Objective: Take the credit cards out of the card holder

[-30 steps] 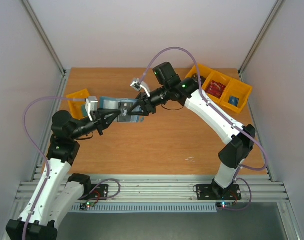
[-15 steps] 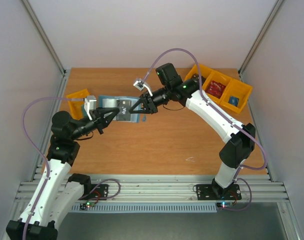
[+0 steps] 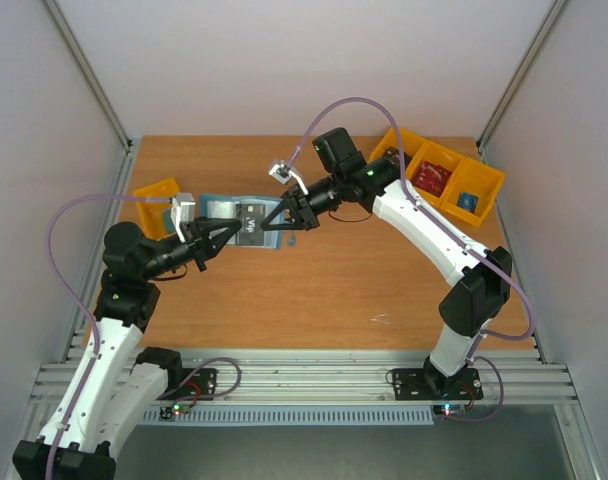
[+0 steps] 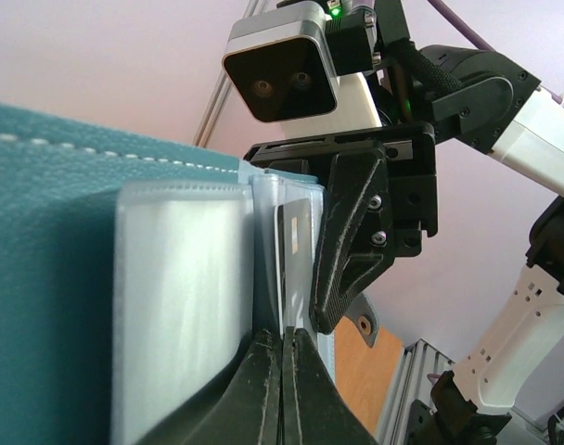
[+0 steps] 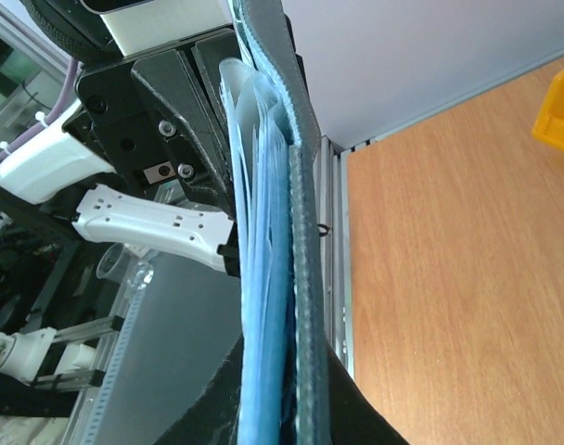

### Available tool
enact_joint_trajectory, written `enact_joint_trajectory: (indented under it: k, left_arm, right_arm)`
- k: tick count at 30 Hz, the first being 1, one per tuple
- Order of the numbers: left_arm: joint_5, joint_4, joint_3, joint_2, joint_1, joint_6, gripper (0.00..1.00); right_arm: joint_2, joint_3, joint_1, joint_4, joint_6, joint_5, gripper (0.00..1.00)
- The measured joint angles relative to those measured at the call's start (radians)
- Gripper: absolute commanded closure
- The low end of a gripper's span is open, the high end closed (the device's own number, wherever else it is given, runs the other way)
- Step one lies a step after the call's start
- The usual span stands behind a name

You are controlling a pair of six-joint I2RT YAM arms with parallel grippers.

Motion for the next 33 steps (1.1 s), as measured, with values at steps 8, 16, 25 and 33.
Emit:
enact_joint_trajectory:
  k: [8, 16, 25, 33]
  left_arm:
    - [0.007, 0.009, 0.0, 0.0, 0.013, -0.001, 1.0]
    - [0.0, 0.033, 0.0, 0.002, 0.021, -0.027, 1.0]
    - [-0.017, 0.019, 0.0, 0.001, 0.023, -0.01, 1.0]
    - [-0.01, -0.018, 0.001, 0.001, 0.025, 0.034, 1.0]
  right_arm:
    - [-0.004, 0.0, -0.035, -0.013, 0.004, -0.016, 0.83]
    - [-0.018, 0.0, -0.055, -0.011, 0.016, -0.014, 0.99]
    - [-0.023, -0.001, -0.058, -0.013, -0.004, -0.003, 0.99]
    - [-0.045, -0.039, -0.065, -0.013, -0.023, 0.001, 0.99]
